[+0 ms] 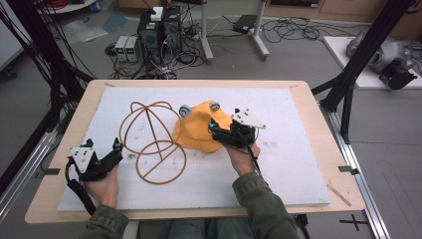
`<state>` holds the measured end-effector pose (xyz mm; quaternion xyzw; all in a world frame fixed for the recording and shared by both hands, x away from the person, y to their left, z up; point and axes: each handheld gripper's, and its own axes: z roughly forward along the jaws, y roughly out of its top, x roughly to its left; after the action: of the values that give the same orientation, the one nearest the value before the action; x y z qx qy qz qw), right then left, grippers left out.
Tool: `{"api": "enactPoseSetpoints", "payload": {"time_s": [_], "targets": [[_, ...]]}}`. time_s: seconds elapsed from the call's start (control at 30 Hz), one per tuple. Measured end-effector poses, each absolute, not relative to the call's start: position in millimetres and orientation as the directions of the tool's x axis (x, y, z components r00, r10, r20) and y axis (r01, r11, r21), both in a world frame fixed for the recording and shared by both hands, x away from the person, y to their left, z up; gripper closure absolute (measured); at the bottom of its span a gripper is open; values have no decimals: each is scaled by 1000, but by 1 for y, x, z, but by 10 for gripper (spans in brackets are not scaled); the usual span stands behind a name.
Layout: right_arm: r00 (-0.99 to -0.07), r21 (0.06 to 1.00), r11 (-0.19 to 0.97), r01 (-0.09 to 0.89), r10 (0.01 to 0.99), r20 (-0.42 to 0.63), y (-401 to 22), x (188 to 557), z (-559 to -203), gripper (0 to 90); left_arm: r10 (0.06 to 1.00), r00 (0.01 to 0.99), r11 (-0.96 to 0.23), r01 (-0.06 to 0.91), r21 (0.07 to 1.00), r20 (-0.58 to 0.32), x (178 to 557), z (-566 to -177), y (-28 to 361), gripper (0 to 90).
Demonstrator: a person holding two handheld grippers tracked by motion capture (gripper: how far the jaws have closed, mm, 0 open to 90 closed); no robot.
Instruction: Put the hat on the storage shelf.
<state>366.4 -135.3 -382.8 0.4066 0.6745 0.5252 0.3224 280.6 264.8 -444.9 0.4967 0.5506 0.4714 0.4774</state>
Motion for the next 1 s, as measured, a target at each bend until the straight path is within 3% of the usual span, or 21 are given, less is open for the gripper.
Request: {"api": "enactPoseSetpoints", "payload": {"time_s": [0.23, 0.37, 0.47, 0.5, 0.53, 0.57, 0.6, 0.63, 0.67, 0.7, 0.77, 1.0], "targets": [[-494, 954, 146, 261, 870, 2, -119, 386, -402, 110, 997, -54, 66, 93, 993, -61, 280, -444, 266, 153], [-504, 946, 177, 272, 864, -17, -111, 390, -410, 167, 996, -60, 65, 87, 994, -60, 279, -444, 266, 153], [-520, 946, 176, 273, 854, -8, -111, 392, -411, 295, 996, -57, 67, 91, 994, -62, 279, -445, 266, 153], [-537, 942, 190, 276, 844, -13, -111, 394, -413, 391, 997, -55, 66, 93, 993, -61, 279, -445, 266, 153], [-537, 942, 190, 276, 844, -13, -111, 394, -413, 391, 997, -55, 67, 93, 993, -62, 279, -446, 266, 153], [-548, 935, 195, 295, 836, -2, -111, 396, -415, 502, 997, -57, 64, 95, 993, -59, 279, -446, 266, 153], [-551, 933, 196, 302, 835, 3, -112, 397, -416, 551, 997, -56, 66, 96, 993, -61, 279, -446, 266, 153], [-551, 933, 196, 302, 835, 3, -112, 397, -416, 551, 997, -55, 67, 94, 993, -62, 279, -447, 266, 153], [-561, 929, 186, 320, 827, 28, -113, 398, -416, 610, 997, -55, 67, 93, 993, -62, 279, -446, 267, 153], [-562, 931, 177, 318, 827, 35, -114, 398, -416, 760, 997, -54, 66, 93, 993, -61, 279, -446, 267, 154], [-554, 934, 197, 299, 833, 2, -112, 396, -415, 874, 996, -59, 67, 89, 994, -62, 279, -445, 268, 153], [-545, 934, 194, 301, 838, 2, -111, 395, -416, 884, 996, -59, 66, 98, 993, -60, 279, -447, 269, 153]]}}
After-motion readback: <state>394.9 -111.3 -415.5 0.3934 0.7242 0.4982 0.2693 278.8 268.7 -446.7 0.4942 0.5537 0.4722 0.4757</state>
